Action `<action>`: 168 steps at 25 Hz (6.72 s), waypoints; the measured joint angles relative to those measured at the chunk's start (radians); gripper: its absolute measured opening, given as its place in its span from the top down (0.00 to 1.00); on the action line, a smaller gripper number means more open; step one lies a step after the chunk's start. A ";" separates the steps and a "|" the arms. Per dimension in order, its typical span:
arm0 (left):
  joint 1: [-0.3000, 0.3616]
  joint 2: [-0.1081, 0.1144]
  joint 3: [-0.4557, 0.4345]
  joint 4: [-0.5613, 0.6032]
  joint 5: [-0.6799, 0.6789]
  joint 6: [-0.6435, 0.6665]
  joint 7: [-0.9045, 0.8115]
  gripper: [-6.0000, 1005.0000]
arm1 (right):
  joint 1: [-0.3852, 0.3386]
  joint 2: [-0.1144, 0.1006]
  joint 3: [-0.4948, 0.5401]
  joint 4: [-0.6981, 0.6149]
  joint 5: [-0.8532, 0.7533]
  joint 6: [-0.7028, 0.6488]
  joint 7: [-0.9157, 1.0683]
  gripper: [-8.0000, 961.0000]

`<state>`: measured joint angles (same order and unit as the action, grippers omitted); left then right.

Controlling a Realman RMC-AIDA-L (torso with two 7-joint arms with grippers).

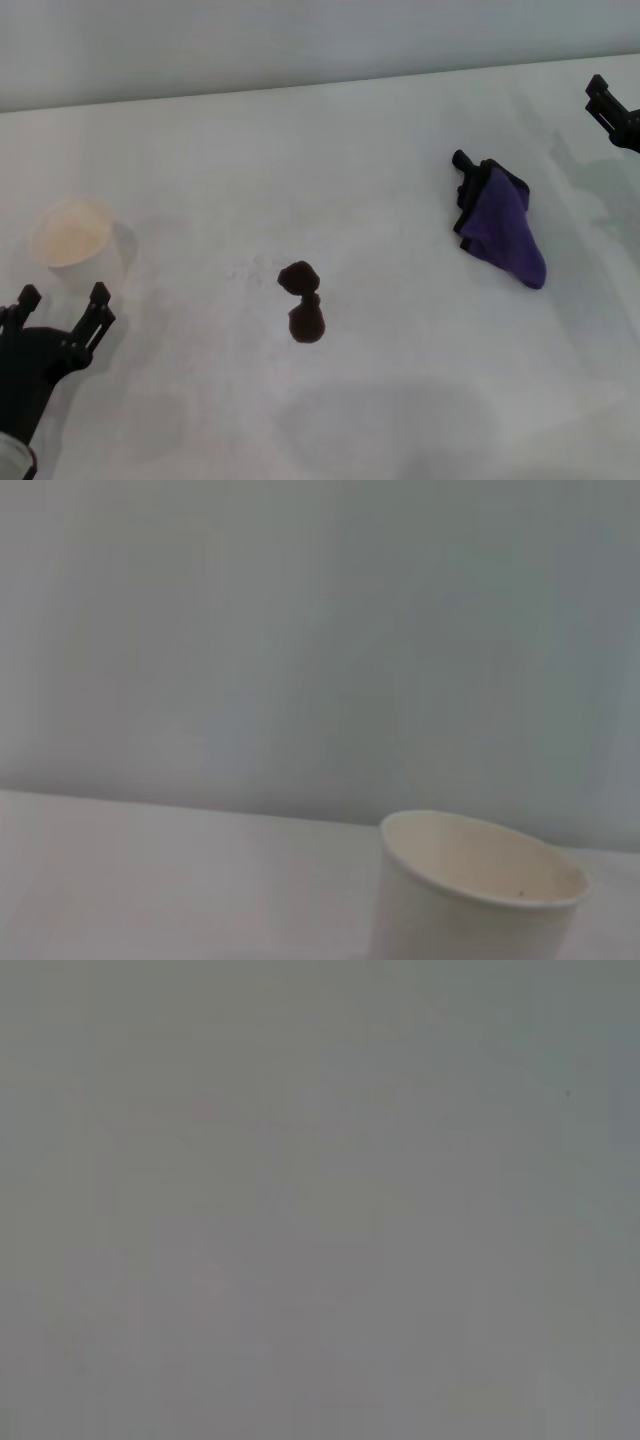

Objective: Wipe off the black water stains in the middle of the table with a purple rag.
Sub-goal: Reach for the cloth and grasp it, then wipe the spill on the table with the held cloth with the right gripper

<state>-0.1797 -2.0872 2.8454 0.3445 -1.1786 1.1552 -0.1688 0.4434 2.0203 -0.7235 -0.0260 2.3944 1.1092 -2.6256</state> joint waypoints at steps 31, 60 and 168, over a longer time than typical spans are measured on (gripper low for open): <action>0.027 0.007 -0.012 -0.038 -0.113 0.185 -0.119 0.12 | -0.039 -0.014 -0.244 -1.091 -1.480 0.125 1.544 0.10; -0.003 0.007 -0.010 -0.049 -0.109 0.178 -0.157 0.12 | -0.013 -0.013 -0.326 -0.943 -1.595 0.056 1.609 0.18; -0.040 0.008 -0.014 -0.065 -0.111 0.190 -0.218 0.12 | 0.080 0.001 -1.146 -0.932 -1.195 -0.218 1.530 0.91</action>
<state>-0.2201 -2.0794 2.8317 0.2791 -1.2893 1.3455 -0.3866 0.5239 2.0211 -1.8693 -0.9576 1.1994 0.8910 -1.0958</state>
